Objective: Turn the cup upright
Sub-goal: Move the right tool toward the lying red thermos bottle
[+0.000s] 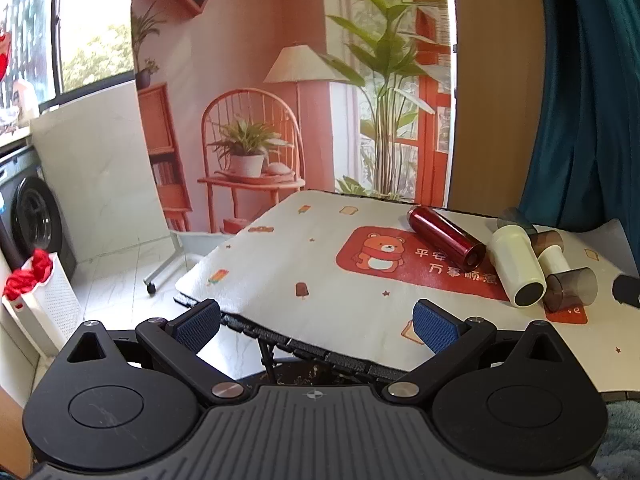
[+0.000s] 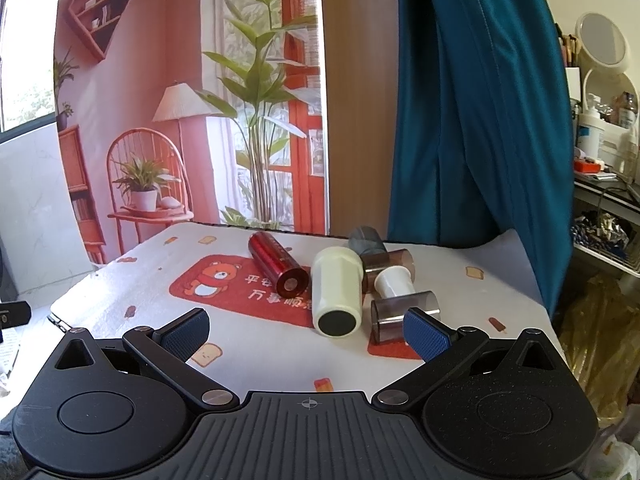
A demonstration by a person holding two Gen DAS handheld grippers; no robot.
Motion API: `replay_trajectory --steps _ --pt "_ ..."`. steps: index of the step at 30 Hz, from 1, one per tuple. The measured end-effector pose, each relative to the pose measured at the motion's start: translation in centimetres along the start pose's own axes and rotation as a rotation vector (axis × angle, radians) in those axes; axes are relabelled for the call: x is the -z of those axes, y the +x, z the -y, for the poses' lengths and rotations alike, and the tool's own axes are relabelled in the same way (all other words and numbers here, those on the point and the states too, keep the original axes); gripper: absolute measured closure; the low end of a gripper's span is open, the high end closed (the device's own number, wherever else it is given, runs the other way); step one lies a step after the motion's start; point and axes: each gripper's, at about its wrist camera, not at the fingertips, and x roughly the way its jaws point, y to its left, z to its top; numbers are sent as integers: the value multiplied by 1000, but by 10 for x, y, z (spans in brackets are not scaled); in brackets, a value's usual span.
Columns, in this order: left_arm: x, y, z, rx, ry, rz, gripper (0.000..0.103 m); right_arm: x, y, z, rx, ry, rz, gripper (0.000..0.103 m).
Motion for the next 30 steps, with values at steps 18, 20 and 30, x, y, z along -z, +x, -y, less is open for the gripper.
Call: replay_trajectory --steps 18,20,30 --pt "-28 64 2 41 -10 -24 0 -36 66 9 -57 23 -67 0" --pt "-30 77 0 23 -17 -42 0 -39 79 10 -54 20 -75 0" --pt "-43 122 -19 -52 -45 -83 0 -51 139 9 -34 2 -114 0"
